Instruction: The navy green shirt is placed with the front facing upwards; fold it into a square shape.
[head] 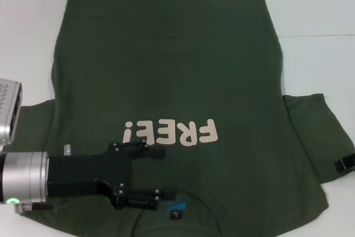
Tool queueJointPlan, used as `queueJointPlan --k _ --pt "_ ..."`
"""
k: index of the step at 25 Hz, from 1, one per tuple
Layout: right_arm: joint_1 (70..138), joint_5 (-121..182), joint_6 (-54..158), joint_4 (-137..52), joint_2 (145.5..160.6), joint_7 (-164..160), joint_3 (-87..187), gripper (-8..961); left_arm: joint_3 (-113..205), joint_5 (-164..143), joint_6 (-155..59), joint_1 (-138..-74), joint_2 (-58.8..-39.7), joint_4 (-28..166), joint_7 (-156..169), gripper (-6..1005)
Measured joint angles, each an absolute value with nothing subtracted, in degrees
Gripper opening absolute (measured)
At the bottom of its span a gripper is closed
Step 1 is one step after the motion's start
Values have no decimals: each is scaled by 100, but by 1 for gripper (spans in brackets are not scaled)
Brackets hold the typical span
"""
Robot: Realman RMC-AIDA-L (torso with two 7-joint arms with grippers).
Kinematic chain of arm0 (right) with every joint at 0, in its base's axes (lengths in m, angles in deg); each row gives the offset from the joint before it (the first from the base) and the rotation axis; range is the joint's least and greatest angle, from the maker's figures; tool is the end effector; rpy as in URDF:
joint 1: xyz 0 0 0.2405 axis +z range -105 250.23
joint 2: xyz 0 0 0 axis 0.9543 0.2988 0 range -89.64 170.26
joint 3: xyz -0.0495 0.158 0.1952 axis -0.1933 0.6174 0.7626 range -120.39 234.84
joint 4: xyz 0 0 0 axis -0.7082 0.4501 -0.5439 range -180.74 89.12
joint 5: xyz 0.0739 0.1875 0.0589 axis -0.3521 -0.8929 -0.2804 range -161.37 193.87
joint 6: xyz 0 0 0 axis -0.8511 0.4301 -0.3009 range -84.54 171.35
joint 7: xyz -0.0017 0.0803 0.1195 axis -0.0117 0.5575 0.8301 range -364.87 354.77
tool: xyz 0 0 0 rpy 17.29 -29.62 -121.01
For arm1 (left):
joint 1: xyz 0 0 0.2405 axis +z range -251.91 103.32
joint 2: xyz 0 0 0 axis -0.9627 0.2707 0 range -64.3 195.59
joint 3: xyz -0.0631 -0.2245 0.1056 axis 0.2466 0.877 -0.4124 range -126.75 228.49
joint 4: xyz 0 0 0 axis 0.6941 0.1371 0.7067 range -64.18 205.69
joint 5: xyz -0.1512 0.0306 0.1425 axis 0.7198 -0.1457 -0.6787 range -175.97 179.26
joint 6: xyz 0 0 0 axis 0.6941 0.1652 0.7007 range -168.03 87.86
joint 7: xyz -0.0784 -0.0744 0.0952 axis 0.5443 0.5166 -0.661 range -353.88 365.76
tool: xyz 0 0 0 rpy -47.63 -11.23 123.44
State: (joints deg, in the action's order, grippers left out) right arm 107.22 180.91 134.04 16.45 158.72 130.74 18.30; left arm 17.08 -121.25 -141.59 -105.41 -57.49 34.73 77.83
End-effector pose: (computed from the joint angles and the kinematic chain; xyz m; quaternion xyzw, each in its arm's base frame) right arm 0.3121 0.3427 0.0750 -0.7975 0.5439 -0.1325 0.2250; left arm -0.2437 0.2912 -0.0283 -0.9477 -0.1598 -0.2753 0.0235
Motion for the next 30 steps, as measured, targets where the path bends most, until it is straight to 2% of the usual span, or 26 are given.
queueJointPlan --k 10,15,24,30 --pt "10781 18109 13348 1533 15863 13116 1794 881 1708 -12145 -14078 -10532 -5749 3514 7783 904" --pt "10776 18113 13340 1526 15872 13149 1794 800 1714 -12138 -14078 -10532 -5749 3517 7777 904" --pt "10769 18119 13336 1518 15866 13190 1794 592 1730 -12114 -14044 -10531 -5749 3517 7764 904" --pt "10784 18122 13326 1519 15852 13230 1779 297 1729 -12107 -14013 -10532 -5749 3523 7720 905"
